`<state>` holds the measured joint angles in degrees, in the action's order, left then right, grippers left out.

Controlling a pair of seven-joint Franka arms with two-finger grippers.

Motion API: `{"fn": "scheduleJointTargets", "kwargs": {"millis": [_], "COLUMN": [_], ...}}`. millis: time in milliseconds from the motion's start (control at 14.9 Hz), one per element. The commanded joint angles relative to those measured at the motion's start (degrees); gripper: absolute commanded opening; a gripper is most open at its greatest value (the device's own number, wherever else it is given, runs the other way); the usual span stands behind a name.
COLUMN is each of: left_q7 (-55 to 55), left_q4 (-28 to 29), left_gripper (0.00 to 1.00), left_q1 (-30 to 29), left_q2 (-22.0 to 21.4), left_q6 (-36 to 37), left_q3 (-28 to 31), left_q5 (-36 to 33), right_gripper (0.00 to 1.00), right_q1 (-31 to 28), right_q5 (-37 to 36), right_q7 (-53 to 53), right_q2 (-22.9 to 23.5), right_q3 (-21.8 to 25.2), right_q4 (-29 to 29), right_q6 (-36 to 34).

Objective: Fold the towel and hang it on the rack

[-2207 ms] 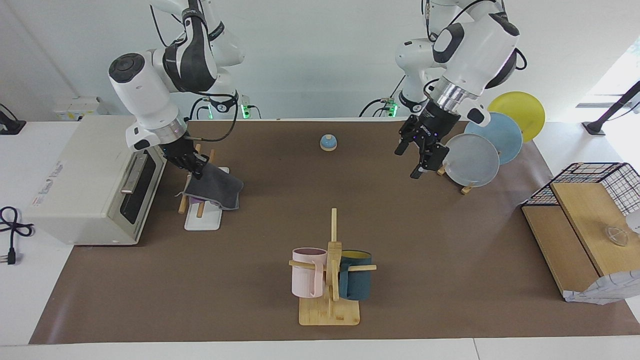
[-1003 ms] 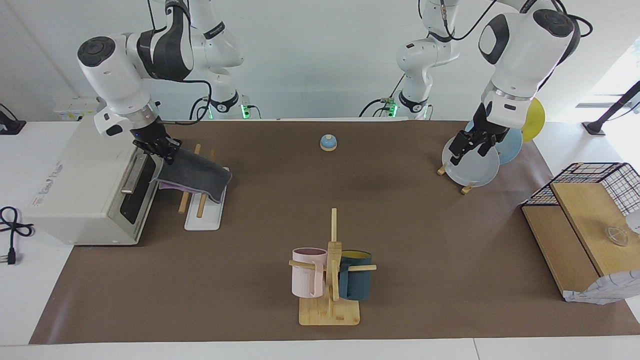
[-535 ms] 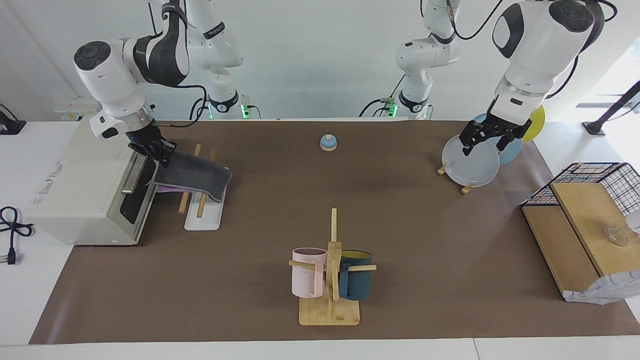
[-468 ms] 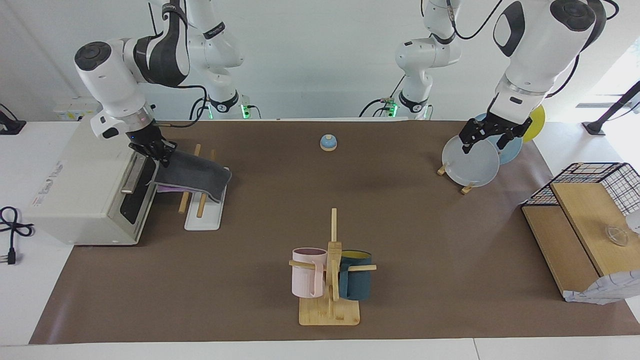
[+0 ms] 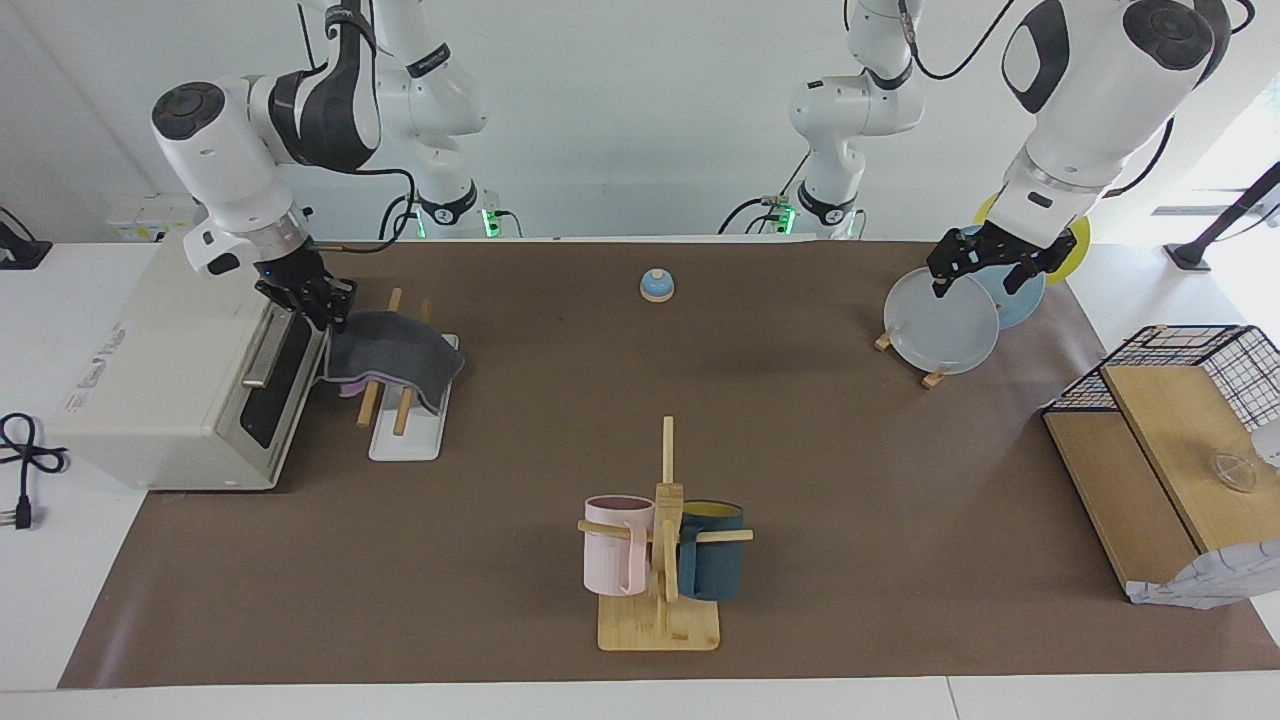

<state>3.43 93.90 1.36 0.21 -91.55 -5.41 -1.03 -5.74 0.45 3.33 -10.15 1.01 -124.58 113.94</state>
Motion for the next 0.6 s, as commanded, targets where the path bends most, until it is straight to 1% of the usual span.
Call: {"fn": "scheduleJointTargets", "kwargs": {"millis": [0,134,334,401,535], "left_q7": [-0.1,0.1,0.3,0.3,0.3], "left_q4": [-0.7,-0.6,-0.3,-0.2,-0.1], "left_gripper": [1.00,1.00,1.00,1.00,1.00], "left_q1": [3.3,3.9,3.7,3.7,3.5], "left_q2": [0.7,0.8,0.6,0.6,0.3], "left_q6": [-2.8,-5.1,-5.3,-5.1,-4.7], "left_q3": [3.4,3.9,3.9,3.9,3.9], "left_q5": [-0.4,0.5,1.1,1.1,1.1], "right_gripper": [1.00,1.00,1.00,1.00,1.00], "right_q1": [-1.3,-1.9,-1.5,-1.2,-0.9], "right_q5": [-1.0,-1.0,-1.0,-1.0,-0.8], "right_q7": [-4.5,-6.2,-6.6,-6.5,-6.0], "right_q2": [-1.2,-0.7,0.1,0.7,2.9], "right_q3": [-0.6,-0.6,-0.7,-0.7,-1.5], "right_q4": [-0.1,1.3,2.9,4.5,10.5], "right_q6": [0.6,0.3,0.1,-0.9,-6.9]}}
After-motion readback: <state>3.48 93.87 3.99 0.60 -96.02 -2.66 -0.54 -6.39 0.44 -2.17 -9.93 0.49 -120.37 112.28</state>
